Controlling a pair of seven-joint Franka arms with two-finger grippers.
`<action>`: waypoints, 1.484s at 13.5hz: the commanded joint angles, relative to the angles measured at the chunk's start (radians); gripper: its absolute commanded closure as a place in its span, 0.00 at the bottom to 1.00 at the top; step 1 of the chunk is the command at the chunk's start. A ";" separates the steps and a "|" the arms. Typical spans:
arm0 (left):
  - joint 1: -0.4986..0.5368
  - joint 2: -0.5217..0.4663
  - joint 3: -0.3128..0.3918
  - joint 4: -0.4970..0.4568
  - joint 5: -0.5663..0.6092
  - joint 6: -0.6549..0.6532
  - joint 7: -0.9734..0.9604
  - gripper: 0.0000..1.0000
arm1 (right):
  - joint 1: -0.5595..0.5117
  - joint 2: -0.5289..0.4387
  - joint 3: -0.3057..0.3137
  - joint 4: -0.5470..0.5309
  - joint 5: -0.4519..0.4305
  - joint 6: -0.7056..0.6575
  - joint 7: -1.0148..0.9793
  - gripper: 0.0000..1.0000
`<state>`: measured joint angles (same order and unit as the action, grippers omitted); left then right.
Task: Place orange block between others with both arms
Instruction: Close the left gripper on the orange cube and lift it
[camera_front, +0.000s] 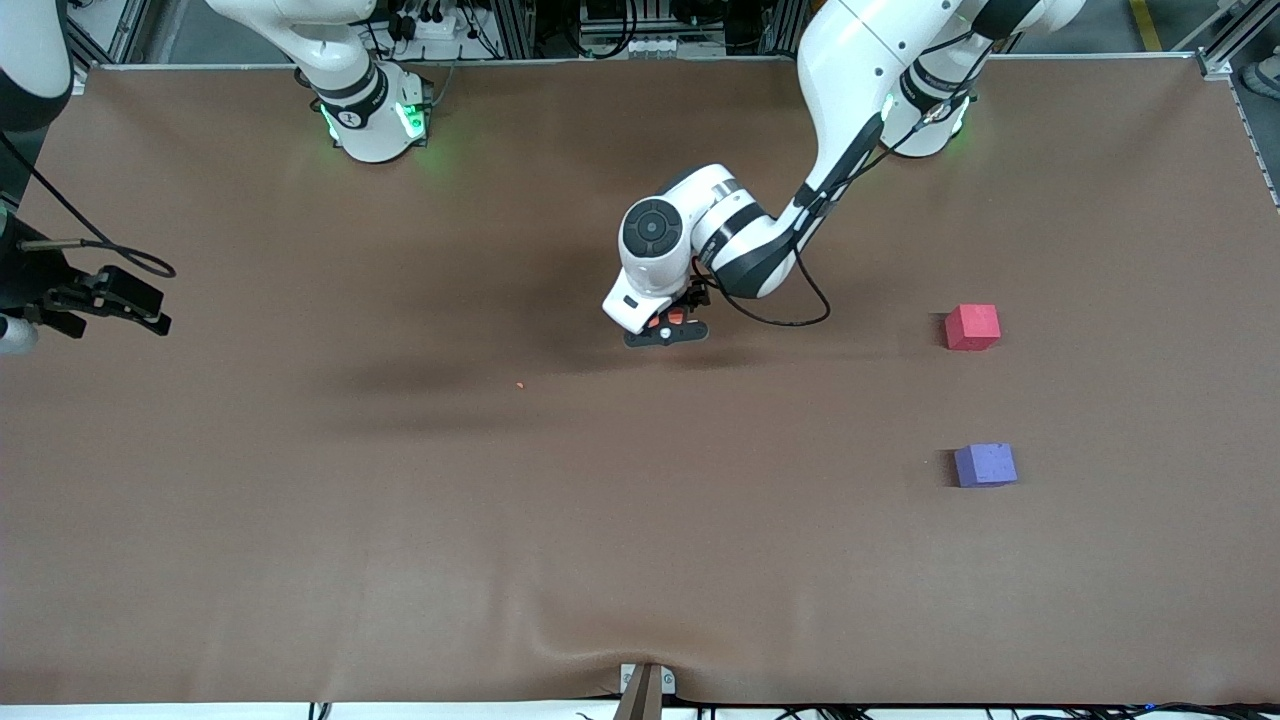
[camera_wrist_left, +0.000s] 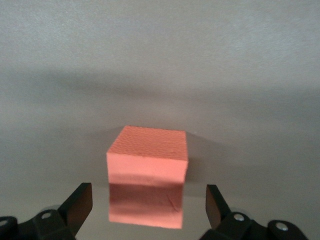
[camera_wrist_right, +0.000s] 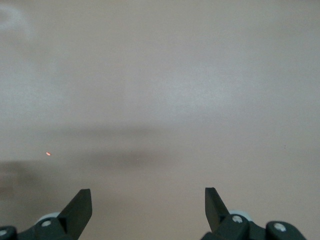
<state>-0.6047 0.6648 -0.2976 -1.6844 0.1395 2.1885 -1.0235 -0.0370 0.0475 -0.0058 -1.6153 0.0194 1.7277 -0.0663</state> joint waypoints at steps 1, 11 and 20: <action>0.005 -0.014 0.002 -0.024 0.040 0.020 -0.027 0.00 | 0.017 -0.012 -0.003 0.021 -0.007 -0.037 0.000 0.00; 0.013 0.006 0.000 -0.037 0.040 0.099 -0.047 0.91 | -0.014 -0.021 -0.013 0.138 -0.010 -0.244 0.085 0.00; 0.356 -0.220 -0.001 -0.034 0.040 -0.064 0.368 1.00 | -0.007 -0.012 -0.008 0.153 -0.010 -0.235 0.083 0.00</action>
<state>-0.3438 0.5037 -0.2845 -1.6839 0.1578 2.1727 -0.7584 -0.0411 0.0281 -0.0218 -1.4831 0.0187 1.5000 -0.0004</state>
